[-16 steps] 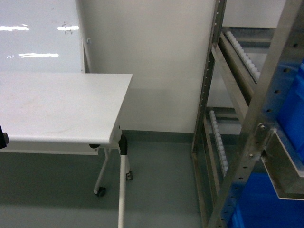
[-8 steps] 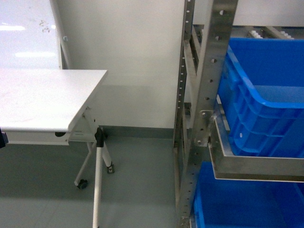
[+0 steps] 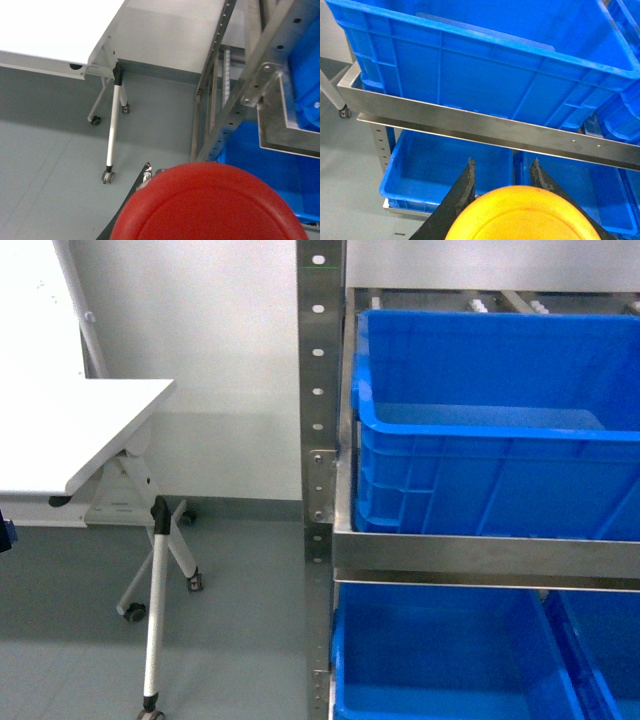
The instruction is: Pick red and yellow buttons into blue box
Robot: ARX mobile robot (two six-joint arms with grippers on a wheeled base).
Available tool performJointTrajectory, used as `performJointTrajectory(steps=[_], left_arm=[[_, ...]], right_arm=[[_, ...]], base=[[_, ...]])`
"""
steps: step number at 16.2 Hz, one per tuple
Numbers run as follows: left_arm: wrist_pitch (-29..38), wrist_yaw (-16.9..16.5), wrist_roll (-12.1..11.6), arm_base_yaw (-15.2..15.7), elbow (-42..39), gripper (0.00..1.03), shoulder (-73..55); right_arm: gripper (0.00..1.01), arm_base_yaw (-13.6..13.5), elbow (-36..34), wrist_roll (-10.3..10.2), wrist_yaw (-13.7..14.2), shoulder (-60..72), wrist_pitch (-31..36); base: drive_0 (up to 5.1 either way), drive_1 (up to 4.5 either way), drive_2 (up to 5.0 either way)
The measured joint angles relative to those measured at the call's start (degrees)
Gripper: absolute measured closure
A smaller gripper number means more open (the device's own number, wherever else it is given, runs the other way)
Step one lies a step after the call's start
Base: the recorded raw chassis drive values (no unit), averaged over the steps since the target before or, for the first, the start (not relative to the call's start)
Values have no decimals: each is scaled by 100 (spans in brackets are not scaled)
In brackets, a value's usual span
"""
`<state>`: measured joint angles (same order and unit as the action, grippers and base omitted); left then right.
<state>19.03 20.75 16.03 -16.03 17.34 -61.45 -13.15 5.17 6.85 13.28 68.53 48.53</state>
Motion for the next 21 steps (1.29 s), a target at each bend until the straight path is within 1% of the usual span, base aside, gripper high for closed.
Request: performJointTrajectory(steps=[14, 21], left_arm=[[-4, 0, 0, -4, 0, 78, 0], [4, -2, 2, -4, 0, 78, 0]], right_arm=[[73, 0, 0, 0, 0, 0, 2], [73, 0, 0, 2, -2, 0, -4]], base=[[459, -388, -112], [492, -244, -244]])
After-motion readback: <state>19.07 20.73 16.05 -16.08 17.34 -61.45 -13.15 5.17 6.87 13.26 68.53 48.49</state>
